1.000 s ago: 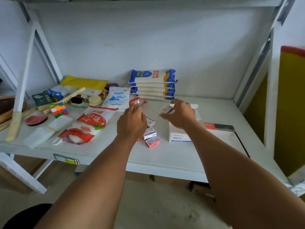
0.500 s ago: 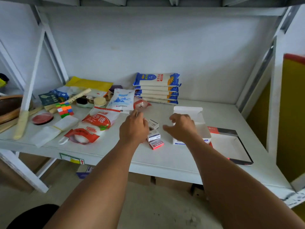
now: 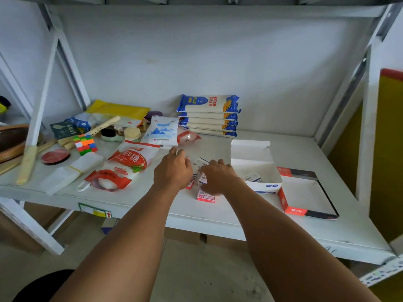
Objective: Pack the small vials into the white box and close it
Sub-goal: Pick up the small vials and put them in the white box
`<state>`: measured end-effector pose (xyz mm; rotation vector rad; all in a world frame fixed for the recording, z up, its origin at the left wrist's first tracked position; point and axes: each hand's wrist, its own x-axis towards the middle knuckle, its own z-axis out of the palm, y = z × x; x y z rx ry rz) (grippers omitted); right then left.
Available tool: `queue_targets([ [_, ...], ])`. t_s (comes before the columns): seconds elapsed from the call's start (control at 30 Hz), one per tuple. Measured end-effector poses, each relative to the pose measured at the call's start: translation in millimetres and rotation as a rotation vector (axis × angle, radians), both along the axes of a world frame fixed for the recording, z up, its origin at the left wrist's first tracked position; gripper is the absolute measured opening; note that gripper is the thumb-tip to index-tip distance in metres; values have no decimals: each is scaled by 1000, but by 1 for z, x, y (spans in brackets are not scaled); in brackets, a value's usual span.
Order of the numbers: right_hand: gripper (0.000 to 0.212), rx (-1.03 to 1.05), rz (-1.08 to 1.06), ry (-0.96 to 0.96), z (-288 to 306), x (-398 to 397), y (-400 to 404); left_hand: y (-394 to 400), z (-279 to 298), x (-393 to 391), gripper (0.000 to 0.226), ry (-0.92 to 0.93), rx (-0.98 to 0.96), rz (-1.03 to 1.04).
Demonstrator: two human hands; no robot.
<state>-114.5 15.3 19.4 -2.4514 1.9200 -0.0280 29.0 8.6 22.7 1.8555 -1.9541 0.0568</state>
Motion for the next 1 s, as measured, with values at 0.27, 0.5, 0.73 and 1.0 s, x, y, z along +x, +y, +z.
queue_targets([
  [0.27, 55, -67, -268, -553, 39, -37, 4, 7, 9, -18, 36, 42, -20, -62],
  [0.5, 56, -119, -490, -793, 46, -89, 5, 9, 17, -29, 34, 69, -34, -92],
  [0.73, 39, -123, -520, -637, 32, -89, 6, 6, 14, -32, 28, 33, -20, -102],
  [1.0, 42, -153, -558, -581, 32, -78, -3, 5, 12, -14, 31, 42, 7, -44],
])
